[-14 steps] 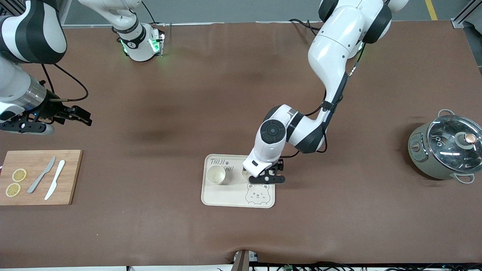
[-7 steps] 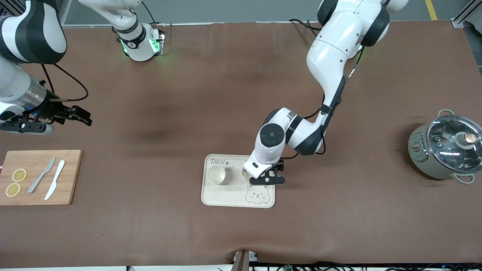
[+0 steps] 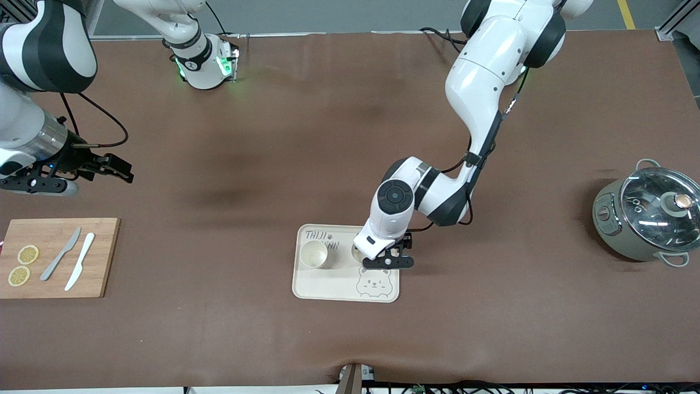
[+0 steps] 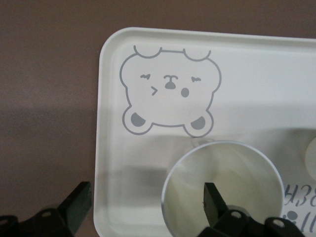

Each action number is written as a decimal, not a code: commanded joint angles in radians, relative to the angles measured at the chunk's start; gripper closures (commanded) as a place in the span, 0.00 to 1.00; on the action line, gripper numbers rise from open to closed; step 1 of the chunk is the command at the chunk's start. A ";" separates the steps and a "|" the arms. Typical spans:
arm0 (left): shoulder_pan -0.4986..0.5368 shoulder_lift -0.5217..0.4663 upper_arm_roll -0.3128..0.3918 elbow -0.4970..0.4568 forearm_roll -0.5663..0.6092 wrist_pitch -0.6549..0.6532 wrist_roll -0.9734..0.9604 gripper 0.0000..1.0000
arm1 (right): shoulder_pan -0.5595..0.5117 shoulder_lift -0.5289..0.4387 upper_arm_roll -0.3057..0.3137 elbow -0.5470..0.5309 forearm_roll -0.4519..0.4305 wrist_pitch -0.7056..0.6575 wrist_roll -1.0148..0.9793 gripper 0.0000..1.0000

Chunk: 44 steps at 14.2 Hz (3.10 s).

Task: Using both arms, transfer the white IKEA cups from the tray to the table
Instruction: 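Lower the left gripper around the cup and close on it, then lift the cup with the left gripper while the right gripper reaches the tray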

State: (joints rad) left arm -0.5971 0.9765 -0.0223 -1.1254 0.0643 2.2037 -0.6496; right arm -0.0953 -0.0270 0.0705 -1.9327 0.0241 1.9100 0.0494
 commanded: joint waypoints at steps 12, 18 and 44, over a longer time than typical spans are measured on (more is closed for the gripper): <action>-0.012 0.039 0.005 0.065 0.011 -0.015 -0.012 0.00 | 0.005 -0.019 -0.003 -0.017 -0.013 0.003 0.000 0.00; -0.012 0.039 0.007 0.065 0.011 -0.015 -0.021 0.37 | 0.005 -0.019 -0.003 -0.017 -0.013 0.001 0.000 0.00; 0.019 -0.174 0.008 -0.026 0.011 -0.263 0.065 1.00 | 0.006 -0.017 -0.003 -0.009 -0.013 0.009 0.001 0.00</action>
State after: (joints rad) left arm -0.5788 0.8684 -0.0199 -1.0781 0.0643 1.9553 -0.5974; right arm -0.0953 -0.0270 0.0705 -1.9328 0.0241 1.9128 0.0494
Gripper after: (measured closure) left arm 0.965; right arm 0.000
